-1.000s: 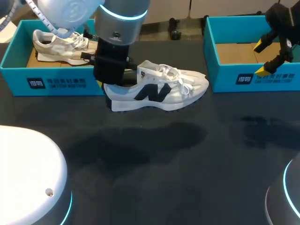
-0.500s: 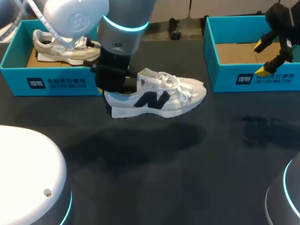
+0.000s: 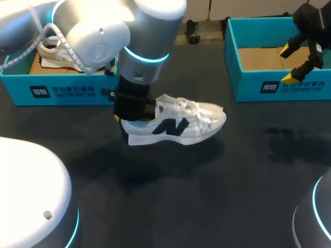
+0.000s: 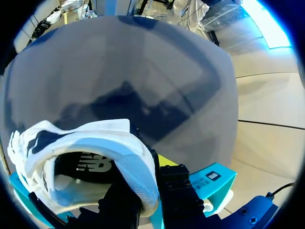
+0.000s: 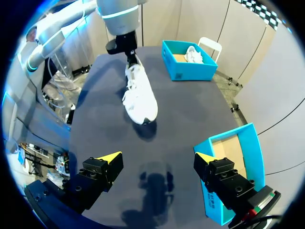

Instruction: Take the shoe out of the shoebox, open the shoe tongue, remove and reinsert the insole, then place the shoe into the shoebox

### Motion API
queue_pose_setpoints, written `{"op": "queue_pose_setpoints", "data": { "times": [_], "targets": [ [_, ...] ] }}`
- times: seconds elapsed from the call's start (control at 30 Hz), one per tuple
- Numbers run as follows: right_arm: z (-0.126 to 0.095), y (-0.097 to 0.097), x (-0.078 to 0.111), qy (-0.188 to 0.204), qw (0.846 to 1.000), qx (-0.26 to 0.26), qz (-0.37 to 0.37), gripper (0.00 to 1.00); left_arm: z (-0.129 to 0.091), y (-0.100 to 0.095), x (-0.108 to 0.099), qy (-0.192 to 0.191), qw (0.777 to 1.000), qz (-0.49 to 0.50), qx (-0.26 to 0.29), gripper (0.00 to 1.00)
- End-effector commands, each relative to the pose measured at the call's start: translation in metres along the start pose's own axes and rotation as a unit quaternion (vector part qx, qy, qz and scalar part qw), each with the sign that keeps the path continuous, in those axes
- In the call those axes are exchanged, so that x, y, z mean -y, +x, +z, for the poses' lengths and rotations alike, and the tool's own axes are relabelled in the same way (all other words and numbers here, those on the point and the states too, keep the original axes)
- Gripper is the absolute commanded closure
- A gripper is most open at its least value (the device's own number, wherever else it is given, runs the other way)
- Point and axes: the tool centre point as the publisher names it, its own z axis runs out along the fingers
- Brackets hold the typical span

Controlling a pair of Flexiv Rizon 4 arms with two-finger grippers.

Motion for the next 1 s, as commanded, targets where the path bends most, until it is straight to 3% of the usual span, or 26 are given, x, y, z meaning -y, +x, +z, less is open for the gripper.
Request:
{"op": "queue_pose_setpoints", "data": {
  "times": [0.03,0.13,0.17,0.37,1.0],
  "targets": [
    [0.001,-0.001,-0.001,0.002,1.000,-0.001,0.000,0.00,0.003,-0.001,0.000,-0.001,1.000,-0.001,0.001,1.00],
    [0.001,-0.001,-0.001,0.002,1.000,-0.001,0.000,0.00,0.003,-0.001,0.000,-0.001,1.000,-0.001,0.001,1.00],
    [0.001,-0.001,-0.001,0.002,1.000,-0.001,0.000,0.00,0.028,-0.018,0.004,0.002,1.000,-0.005,-0.009,1.00],
    [0.001,-0.001,-0.001,0.002,1.000,-0.001,0.000,0.00,0.046,-0.027,0.010,0.011,1.000,-0.006,-0.021,1.00],
    [0.001,-0.001,-0.001,0.002,1.000,-0.001,0.000,0.00,0.080,-0.031,0.012,0.012,1.000,-0.008,-0.020,1.00]
  ]
}}
